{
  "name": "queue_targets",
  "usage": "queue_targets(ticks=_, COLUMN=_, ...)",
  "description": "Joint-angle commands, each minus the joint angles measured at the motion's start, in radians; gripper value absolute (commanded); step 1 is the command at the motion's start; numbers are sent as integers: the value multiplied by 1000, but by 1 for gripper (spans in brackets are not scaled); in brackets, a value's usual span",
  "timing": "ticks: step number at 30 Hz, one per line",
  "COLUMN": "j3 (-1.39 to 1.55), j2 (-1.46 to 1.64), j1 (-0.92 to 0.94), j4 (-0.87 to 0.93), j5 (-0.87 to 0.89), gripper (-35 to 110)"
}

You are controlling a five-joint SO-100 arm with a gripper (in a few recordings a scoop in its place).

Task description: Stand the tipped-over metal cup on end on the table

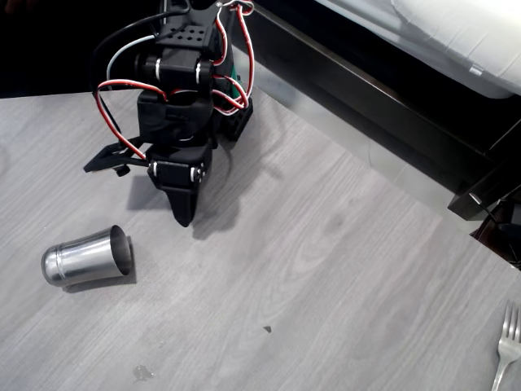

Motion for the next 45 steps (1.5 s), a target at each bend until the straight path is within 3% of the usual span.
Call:
queue_targets(ticks=1, j3=-239, j2=9, j1=84, j4=29, j5=-144, gripper=0)
queue_targets(ticks=3, j3=-416, j2=-158, j1=137, j4=11, j5=-222, gripper=0)
queue_targets(ticks=8, j3=-977, j2=-940, j1=307, j4=12, j5=-397, gripper=0)
queue_targets(ticks=15, j3=-1532, j2=-1649, j1=485, j4=252, j5=-670, gripper=0)
queue_targets(ticks=21, j3=-1563, j2=-1763, j1=548, j4=250, j5=-758, gripper=1)
queue_targets(ticks=23, j3=-1562, j2=-1770, j1=558, j4=247, j5=-767, gripper=13)
queue_targets(ticks=31, j3=-1549, j2=-1804, j1=572, j4=281, j5=-836, gripper=35)
queue_targets(ticks=45, j3=-1543, j2=-1960, j1=574, j4=196, j5=-854, gripper=35)
